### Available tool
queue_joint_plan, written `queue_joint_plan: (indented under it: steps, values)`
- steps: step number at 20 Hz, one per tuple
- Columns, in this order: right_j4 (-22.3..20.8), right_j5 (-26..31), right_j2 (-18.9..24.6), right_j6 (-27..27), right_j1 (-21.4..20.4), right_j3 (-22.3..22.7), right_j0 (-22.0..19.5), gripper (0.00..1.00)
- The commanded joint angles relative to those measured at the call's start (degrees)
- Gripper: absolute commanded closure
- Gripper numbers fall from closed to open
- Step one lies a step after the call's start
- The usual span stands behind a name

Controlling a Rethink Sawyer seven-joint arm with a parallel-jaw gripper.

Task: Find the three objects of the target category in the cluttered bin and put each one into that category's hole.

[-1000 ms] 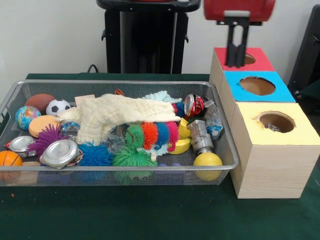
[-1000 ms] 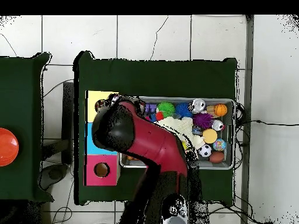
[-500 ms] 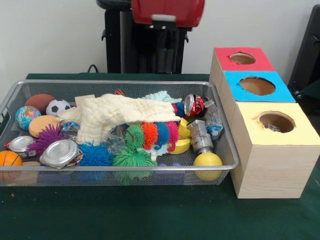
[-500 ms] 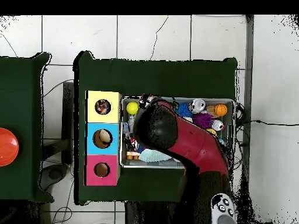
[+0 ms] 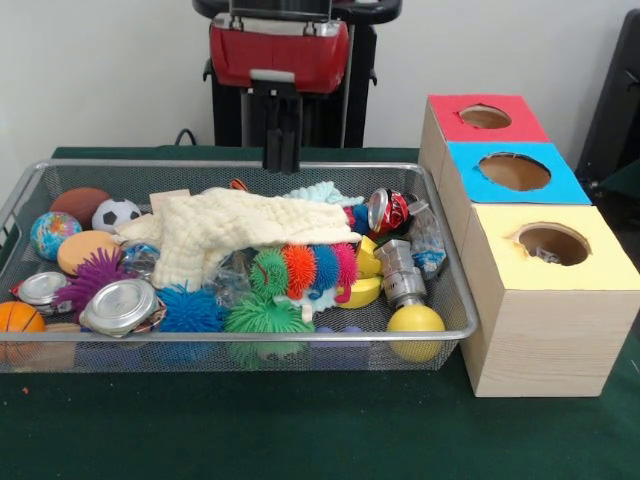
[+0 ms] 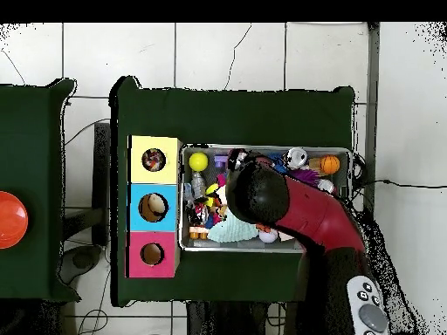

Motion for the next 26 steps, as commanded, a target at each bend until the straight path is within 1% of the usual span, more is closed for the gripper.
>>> queue_joint_plan:
  steps: [1, 2, 3, 6, 14, 16, 18, 22, 26]
  values:
    - [-5.85, -1.81, 9.64, -2.64, 2.16, 4.79, -2.08, 1.00]
    - [-6.29, -1.90, 9.95, -2.19, 2.16, 4.91, -2.36, 1.00]
    - [-7.49, -1.79, 10.64, -1.09, 2.10, 4.94, -2.92, 0.00]
    - [-7.83, -1.54, 10.38, -0.66, 2.11, 4.80, -3.01, 0.00]
    - [-10.70, -3.77, 13.08, 0.36, 1.78, 6.90, -6.69, 0.00]
    - [-11.42, -5.39, 13.52, 1.30, 2.55, 7.68, -8.01, 0.00]
    - [-12.40, -7.91, 12.80, 3.07, 3.40, 8.56, -8.86, 0.00]
    - [-13.11, -11.19, 11.62, 5.71, 4.78, 10.41, -11.09, 0.00]
    - [-14.71, -15.32, 11.08, 6.68, 7.08, 12.10, -13.33, 0.00]
